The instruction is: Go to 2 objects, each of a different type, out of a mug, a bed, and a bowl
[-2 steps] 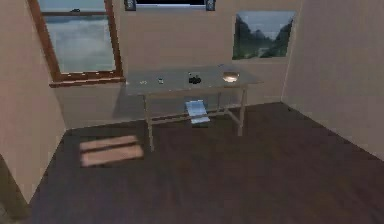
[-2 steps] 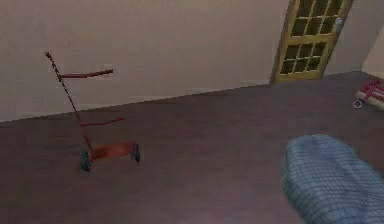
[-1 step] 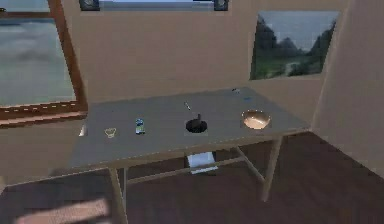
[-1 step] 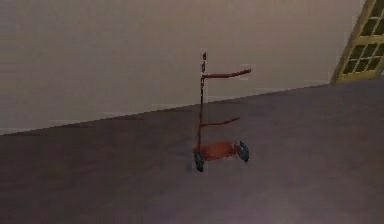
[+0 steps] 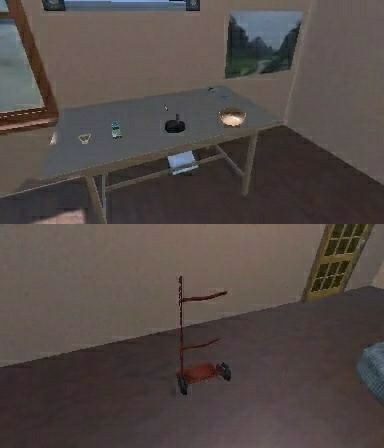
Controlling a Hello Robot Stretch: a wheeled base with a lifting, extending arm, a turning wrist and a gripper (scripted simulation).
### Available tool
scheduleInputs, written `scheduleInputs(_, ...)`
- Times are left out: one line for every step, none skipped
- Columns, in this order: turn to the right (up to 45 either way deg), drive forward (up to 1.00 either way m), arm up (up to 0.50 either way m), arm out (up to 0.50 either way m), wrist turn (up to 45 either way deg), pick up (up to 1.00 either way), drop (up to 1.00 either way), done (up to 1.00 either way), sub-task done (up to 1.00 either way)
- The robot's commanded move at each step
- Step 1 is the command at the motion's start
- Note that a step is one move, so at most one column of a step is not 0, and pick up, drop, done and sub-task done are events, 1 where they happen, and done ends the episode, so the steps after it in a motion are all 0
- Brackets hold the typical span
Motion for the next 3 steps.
scheduleInputs(0.0, 0.35, 0.00, 0.00, 0.0, 0.00, 0.00, 0.00, 0.00)
scheduleInputs(15.0, 0.00, 0.00, 0.00, 0.0, 0.00, 0.00, 0.00, 0.00)
scheduleInputs(0.0, 0.00, 0.00, 0.00, 0.0, 0.00, 0.00, 1.00, 0.00)
